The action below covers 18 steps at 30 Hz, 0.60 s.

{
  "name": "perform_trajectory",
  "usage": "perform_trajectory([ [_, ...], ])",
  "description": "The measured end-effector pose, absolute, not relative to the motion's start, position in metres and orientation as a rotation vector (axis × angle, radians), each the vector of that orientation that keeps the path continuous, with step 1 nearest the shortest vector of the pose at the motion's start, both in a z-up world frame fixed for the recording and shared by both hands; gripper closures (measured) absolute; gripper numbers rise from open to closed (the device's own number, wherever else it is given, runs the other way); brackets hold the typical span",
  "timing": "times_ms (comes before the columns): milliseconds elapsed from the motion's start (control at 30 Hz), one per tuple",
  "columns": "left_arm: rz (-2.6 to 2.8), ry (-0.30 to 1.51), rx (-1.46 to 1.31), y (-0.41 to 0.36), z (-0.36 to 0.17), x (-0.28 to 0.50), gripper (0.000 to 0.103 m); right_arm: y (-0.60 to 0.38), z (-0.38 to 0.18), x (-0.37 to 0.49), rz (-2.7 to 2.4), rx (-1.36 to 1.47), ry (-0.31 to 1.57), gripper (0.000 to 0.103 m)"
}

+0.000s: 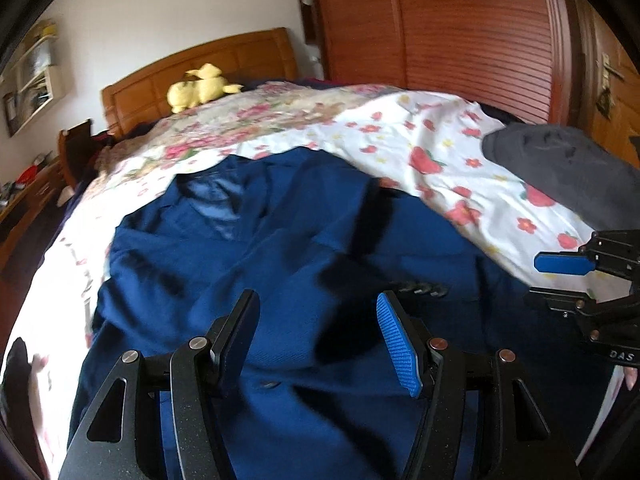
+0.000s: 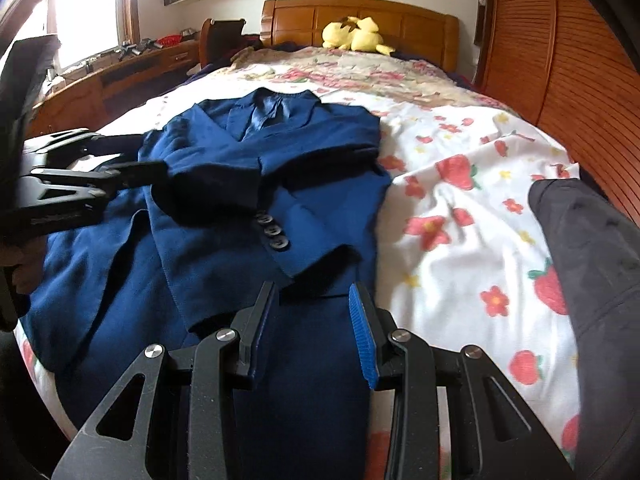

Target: Fold large clothes

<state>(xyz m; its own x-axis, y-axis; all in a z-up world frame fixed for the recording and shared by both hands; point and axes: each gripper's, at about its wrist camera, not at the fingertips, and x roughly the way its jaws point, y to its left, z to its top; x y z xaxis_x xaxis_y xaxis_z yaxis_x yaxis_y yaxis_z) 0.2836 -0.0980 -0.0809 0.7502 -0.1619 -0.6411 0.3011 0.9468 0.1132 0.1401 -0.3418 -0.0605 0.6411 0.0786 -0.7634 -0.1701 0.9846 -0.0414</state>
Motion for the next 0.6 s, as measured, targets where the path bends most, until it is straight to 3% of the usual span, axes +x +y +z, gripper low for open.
perform_trajectory([
  [300, -0.301, 0.843, 0.239, -0.129, -0.09, 0.329, 0.041, -0.369, -0.048, 0.127, 0.142, -0.047, 0.851, 0.065],
  [600, -0.213, 0.93, 0.399, -0.15, -0.111, 0.345, 0.057, -0.374, -0.037, 0.119, 0.152, -0.048, 0.811, 0.065],
])
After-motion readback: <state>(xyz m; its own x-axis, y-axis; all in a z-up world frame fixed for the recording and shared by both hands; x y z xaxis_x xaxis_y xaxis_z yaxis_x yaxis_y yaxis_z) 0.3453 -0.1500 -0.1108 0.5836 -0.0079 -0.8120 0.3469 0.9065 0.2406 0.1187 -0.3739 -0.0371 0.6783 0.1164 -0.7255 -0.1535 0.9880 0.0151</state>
